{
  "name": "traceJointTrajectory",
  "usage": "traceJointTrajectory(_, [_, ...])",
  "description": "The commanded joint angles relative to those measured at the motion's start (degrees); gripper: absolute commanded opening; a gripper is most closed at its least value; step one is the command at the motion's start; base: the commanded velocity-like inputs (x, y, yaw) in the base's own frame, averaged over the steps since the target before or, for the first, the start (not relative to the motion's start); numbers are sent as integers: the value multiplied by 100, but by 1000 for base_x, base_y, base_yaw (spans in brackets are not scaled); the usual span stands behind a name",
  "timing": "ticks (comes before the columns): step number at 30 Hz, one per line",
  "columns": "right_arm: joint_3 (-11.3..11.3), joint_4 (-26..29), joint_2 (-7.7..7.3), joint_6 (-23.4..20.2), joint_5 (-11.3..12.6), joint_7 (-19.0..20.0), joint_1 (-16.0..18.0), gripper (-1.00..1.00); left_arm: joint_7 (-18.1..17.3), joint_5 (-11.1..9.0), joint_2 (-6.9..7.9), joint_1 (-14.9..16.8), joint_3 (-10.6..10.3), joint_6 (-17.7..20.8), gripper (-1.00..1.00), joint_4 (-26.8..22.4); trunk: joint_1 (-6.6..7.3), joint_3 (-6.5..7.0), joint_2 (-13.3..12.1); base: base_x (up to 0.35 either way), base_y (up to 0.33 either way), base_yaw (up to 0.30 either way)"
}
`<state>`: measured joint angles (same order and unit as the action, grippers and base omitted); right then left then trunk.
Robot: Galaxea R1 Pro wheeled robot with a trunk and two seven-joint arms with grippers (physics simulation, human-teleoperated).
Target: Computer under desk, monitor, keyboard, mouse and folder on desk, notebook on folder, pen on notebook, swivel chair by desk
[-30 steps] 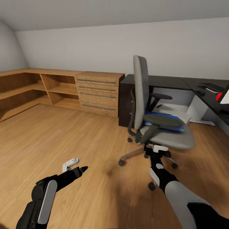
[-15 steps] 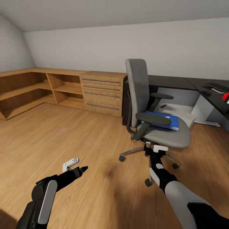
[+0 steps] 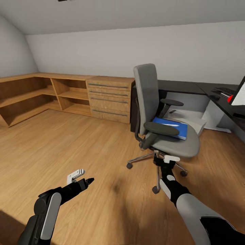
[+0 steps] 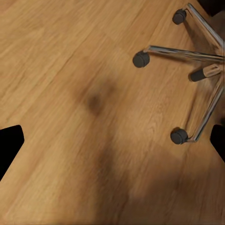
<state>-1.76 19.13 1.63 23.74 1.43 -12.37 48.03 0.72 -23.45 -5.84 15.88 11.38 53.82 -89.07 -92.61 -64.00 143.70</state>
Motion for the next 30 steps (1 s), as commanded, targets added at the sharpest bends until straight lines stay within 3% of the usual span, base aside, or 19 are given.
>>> traceJointTrajectory(1, [-17, -6, 4, 25, 15, 7, 4, 100, 7, -28, -5, 3, 13, 32, 100, -5, 1, 1, 2, -6, 0, -142])
traceJointTrajectory(16, [-19, -6, -4, 34, 24, 23, 4, 100, 7, -28, 5, 3, 23, 40, 100, -5, 1, 97, 2, -1, 0, -196])
traceJointTrajectory(30, [-26, -6, -14, 34, 23, 24, 4, 100, 7, -34, -4, 3, 162, 42, 100, 0, 1, 185, 2, 0, 0, -232])
